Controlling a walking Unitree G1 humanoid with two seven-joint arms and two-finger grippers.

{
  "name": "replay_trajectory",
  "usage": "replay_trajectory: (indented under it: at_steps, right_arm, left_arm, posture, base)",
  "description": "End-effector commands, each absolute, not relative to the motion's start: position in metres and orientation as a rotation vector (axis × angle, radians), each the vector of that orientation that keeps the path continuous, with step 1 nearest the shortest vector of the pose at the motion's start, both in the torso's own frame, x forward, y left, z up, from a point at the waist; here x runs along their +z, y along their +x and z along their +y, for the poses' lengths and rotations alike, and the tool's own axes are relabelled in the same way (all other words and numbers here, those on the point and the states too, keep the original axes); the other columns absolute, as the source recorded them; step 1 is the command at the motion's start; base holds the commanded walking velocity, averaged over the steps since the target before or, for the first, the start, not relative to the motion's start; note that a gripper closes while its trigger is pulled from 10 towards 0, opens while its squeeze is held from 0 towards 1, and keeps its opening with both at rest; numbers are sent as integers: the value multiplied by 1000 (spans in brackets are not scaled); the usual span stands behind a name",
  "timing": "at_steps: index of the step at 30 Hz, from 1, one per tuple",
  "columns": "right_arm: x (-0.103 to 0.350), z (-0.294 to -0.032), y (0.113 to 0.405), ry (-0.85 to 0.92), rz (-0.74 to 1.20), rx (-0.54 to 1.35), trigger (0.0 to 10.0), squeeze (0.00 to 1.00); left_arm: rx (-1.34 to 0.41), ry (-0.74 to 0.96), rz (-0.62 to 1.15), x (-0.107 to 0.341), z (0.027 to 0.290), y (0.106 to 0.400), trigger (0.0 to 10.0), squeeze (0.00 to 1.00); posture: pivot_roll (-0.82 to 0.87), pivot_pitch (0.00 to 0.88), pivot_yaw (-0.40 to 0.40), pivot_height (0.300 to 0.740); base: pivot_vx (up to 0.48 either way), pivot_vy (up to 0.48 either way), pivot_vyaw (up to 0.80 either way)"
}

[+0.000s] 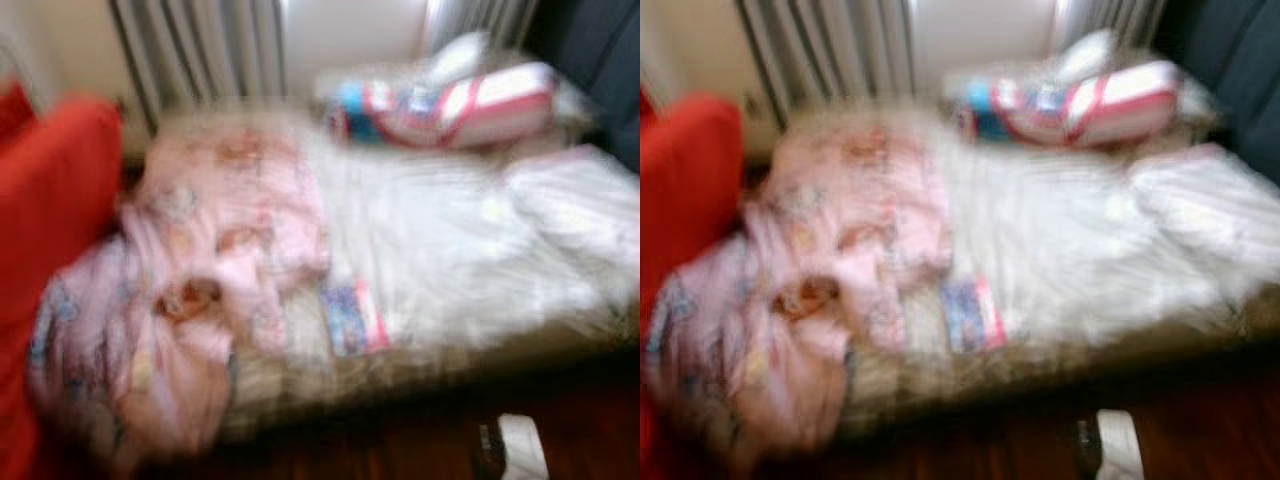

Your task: Clean up the room

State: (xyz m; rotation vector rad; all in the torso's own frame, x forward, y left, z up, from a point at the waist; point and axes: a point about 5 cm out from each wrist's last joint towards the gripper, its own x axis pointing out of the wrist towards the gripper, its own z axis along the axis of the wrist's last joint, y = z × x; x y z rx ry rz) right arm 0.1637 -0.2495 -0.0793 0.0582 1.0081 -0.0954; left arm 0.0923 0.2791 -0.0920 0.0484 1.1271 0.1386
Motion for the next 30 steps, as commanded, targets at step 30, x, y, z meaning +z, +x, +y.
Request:
replay_trajectory:
  at_steps: [30]
  right_arm:
    - [-82, -242, 163, 82, 1001, -103, 10000, 0]
  left_arm:
    - [135, 89, 1151, -91, 286, 86, 10000, 0]
  posture:
    - [-67, 0, -2, 740]
  base:
    - [0, 0, 0]
